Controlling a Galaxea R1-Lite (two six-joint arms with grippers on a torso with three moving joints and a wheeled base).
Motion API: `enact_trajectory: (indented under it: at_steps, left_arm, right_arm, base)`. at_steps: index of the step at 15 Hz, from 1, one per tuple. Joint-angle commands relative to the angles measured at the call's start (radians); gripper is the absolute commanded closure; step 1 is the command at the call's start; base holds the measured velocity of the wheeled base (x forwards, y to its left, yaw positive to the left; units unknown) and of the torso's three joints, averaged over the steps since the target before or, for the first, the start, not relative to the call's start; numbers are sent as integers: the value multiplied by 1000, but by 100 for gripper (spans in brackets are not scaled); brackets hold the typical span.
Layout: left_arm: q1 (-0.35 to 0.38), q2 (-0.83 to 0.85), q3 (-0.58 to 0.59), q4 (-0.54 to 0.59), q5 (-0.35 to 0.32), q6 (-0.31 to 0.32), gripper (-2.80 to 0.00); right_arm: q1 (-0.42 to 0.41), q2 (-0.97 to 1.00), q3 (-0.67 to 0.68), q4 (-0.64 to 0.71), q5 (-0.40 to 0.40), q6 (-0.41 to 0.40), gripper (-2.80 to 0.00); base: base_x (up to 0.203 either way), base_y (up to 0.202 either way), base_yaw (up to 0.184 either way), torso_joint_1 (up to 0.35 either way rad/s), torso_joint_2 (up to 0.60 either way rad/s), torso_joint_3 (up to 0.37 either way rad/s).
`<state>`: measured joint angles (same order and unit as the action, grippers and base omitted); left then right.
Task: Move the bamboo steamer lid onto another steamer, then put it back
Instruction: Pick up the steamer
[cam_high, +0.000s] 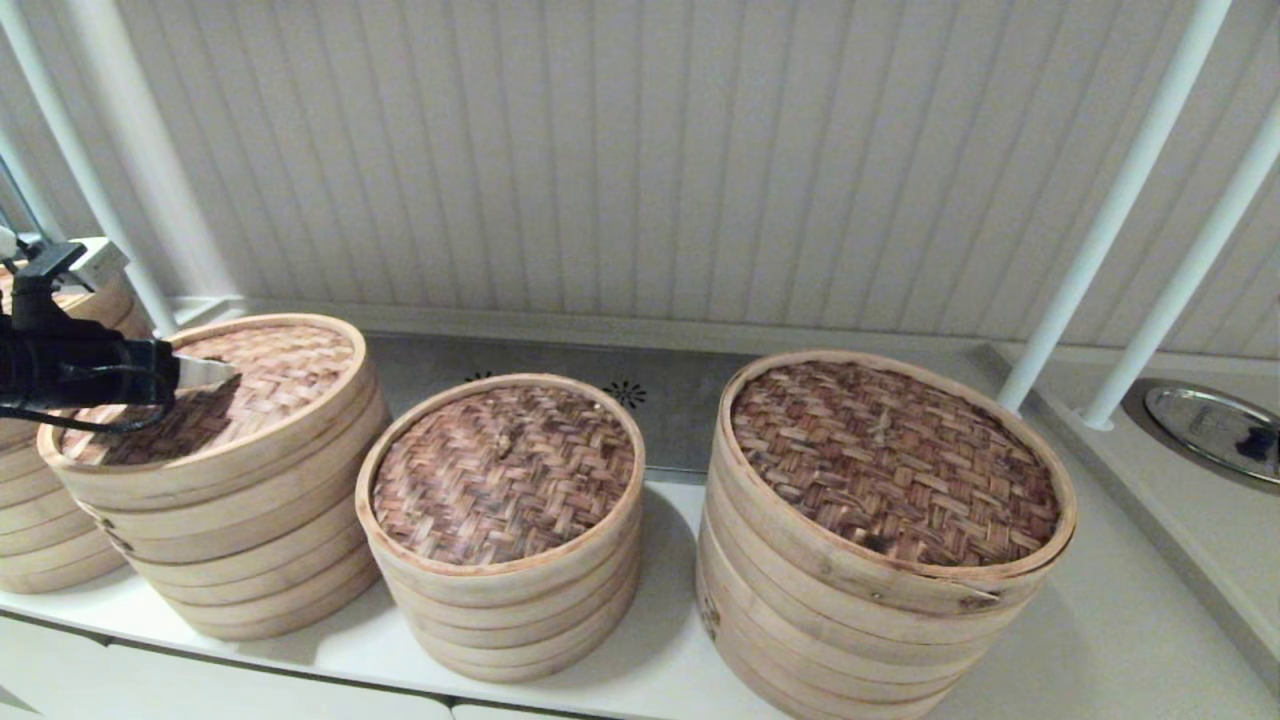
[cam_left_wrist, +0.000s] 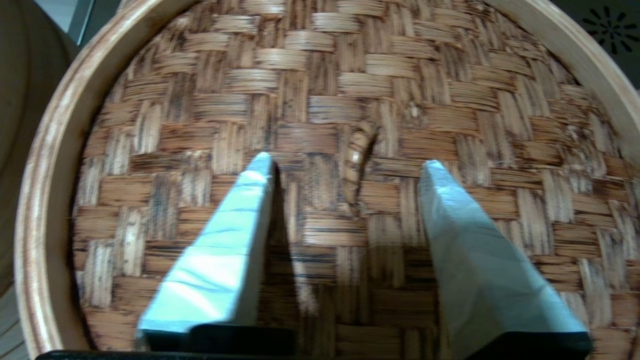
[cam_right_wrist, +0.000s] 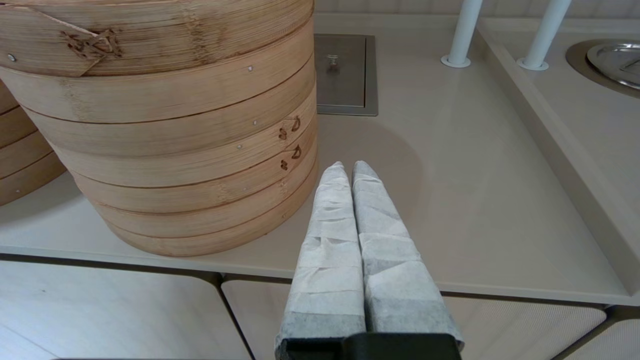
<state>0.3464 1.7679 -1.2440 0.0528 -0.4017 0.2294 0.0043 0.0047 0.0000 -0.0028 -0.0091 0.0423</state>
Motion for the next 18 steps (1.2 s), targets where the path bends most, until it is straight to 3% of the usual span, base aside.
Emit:
enact_trajectory:
  at_steps: [1, 6, 18]
  left_arm:
    - [0, -4, 5, -4, -3, 1, 0]
    - [0, 5, 33, -70, 17, 1, 0]
    - [-1, -28, 23, -73, 4, -10, 0]
  right_arm:
    - [0, 1, 2, 0, 0, 1, 0]
    - [0, 1, 2, 0, 0, 1, 0]
    - [0, 1, 2, 0, 0, 1, 0]
  base:
    - [0, 0, 0, 0, 0, 0]
    - [0, 0, 0, 0, 0, 0]
    - [0, 0, 0, 0, 0, 0]
